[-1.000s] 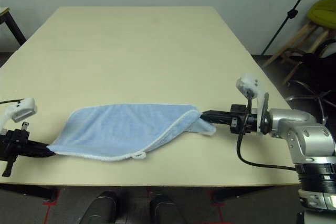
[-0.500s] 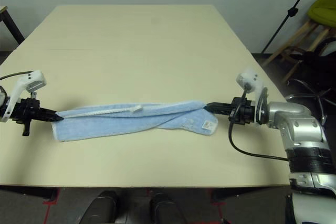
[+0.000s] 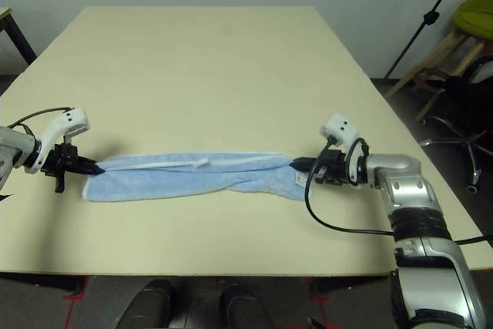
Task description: Fold the towel and set it aside.
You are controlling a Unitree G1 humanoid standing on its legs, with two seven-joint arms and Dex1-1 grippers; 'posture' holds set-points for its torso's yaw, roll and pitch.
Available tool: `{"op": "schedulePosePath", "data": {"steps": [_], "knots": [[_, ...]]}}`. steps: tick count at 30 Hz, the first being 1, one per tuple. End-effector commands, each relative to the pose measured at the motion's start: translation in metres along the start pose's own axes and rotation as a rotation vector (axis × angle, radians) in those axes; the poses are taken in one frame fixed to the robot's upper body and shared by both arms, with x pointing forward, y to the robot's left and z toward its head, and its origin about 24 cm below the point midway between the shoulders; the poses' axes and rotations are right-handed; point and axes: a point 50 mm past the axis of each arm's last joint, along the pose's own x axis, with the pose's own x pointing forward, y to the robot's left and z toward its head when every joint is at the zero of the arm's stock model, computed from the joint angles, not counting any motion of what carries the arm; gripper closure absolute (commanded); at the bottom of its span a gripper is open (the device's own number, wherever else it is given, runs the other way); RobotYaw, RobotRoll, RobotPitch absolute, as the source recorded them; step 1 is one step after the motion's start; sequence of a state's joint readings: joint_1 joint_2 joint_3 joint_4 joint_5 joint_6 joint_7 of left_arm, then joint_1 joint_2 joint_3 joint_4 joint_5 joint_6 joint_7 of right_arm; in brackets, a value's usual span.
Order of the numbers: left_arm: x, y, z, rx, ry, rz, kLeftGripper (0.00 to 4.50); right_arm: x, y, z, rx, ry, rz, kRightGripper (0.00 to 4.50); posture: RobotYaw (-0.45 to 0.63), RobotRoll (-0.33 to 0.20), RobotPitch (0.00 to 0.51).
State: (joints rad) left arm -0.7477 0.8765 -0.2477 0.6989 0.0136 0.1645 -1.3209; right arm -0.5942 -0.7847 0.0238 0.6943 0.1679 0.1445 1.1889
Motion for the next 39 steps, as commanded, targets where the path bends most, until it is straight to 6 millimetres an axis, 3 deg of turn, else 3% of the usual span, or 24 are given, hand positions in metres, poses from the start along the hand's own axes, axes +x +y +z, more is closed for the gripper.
{"op": "schedulePosePath", "data": {"steps": [1, 6, 8, 14, 18, 21, 28, 34, 39], "knots": [[-0.004, 0.005, 0.000, 0.014, 0.013, 0.039, 1.94, 0.001, -0.005, 0.002, -0.038, -0.019, -0.035, 2.72, 0.11, 0.000, 0.068], [-0.012, 0.007, 0.004, 0.008, 0.005, 0.050, 0.16, -0.005, -0.010, 0.013, -0.047, -0.052, -0.028, 0.83, 0.11, 0.000, 0.065], [-0.019, 0.010, 0.008, 0.015, -0.011, 0.068, 0.00, -0.012, -0.013, 0.021, -0.044, -0.072, -0.026, 0.08, 0.11, 0.000, 0.065], [-0.036, 0.012, 0.031, -0.034, -0.151, 0.129, 0.00, -0.031, -0.014, 0.054, -0.011, -0.206, -0.030, 0.03, 0.12, 0.000, 0.081], [-0.027, -0.003, 0.050, -0.112, -0.300, 0.082, 0.00, -0.024, 0.006, 0.074, 0.039, -0.325, -0.015, 0.03, 0.12, 0.000, 0.083], [-0.020, -0.010, 0.062, -0.156, -0.406, 0.100, 0.00, -0.016, 0.023, 0.081, 0.067, -0.392, -0.033, 0.03, 0.11, 0.000, 0.118], [-0.005, -0.027, 0.071, -0.250, -0.569, 0.172, 0.00, -0.003, 0.049, 0.068, 0.136, -0.460, -0.129, 0.03, 0.09, 0.000, 0.150], [0.009, -0.047, 0.064, -0.409, -0.672, 0.240, 0.00, 0.003, 0.064, 0.052, 0.179, -0.486, -0.194, 0.03, 0.08, 0.000, 0.111], [0.018, -0.059, 0.063, -0.476, -0.700, 0.256, 0.00, 0.013, 0.075, 0.050, 0.236, -0.517, -0.197, 0.03, 0.09, 0.000, 0.129]]}}
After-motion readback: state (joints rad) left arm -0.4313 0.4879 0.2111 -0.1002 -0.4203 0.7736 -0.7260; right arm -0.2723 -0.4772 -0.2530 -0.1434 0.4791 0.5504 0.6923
